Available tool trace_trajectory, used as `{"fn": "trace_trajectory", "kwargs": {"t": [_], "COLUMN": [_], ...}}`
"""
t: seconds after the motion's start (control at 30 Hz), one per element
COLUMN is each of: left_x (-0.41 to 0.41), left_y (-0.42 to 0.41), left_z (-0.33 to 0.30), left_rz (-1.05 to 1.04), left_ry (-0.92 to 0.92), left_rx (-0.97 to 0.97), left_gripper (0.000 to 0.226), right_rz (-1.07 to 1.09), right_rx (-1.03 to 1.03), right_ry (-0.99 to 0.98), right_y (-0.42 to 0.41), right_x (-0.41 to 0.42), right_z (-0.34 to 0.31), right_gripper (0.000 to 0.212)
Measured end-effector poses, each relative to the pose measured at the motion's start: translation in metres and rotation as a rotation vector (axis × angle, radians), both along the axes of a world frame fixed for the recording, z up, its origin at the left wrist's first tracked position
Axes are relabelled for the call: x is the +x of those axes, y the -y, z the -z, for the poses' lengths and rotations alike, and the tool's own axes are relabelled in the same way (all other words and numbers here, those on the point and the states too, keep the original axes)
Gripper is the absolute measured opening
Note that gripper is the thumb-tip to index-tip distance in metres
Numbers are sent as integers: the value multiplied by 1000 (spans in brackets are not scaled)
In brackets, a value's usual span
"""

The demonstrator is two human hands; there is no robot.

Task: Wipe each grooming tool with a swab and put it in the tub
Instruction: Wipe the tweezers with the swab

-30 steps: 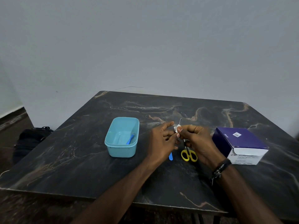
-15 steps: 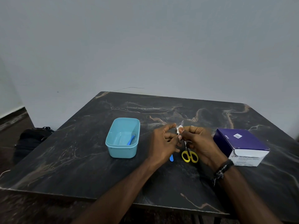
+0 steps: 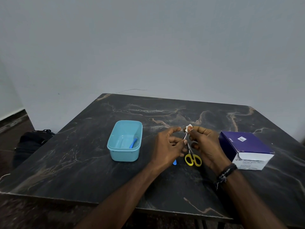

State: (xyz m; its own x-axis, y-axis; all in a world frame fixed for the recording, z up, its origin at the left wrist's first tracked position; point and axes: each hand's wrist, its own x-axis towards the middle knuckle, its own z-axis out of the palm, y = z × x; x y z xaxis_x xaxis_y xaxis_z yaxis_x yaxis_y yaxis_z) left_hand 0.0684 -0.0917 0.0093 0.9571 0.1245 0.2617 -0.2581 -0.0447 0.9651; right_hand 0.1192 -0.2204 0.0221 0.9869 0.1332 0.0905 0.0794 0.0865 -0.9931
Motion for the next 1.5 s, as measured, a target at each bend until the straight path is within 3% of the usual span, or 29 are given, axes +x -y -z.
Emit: {"fn": "trace_trajectory", "kwargs": {"t": [0.23,0.57,0.83,1.2,1.5], "left_x": [1,0,1,-1,2], "left_y": [-4,1,-4,1,-5], "left_z": [0,2,1,1,1], "left_rz": [-45,1,-38,30,-21], "left_ry": [13,5,24,5,39], "left_rx": [4,-18,7,-47,-44], "left_gripper": [41,34,27,29,24], "right_rz": [-161,112,-150,117,-150], "right_rx": [-114,-1,-97,0,-112], "right_ry": [-41,7,-55,-14,-46], "right_y": [0,1,0,5,0], "right_x": [-2,3,-2,4,-2], "right_z": [0,0,0,-1,2], "right_gripper": [31,24,30,20,29]}}
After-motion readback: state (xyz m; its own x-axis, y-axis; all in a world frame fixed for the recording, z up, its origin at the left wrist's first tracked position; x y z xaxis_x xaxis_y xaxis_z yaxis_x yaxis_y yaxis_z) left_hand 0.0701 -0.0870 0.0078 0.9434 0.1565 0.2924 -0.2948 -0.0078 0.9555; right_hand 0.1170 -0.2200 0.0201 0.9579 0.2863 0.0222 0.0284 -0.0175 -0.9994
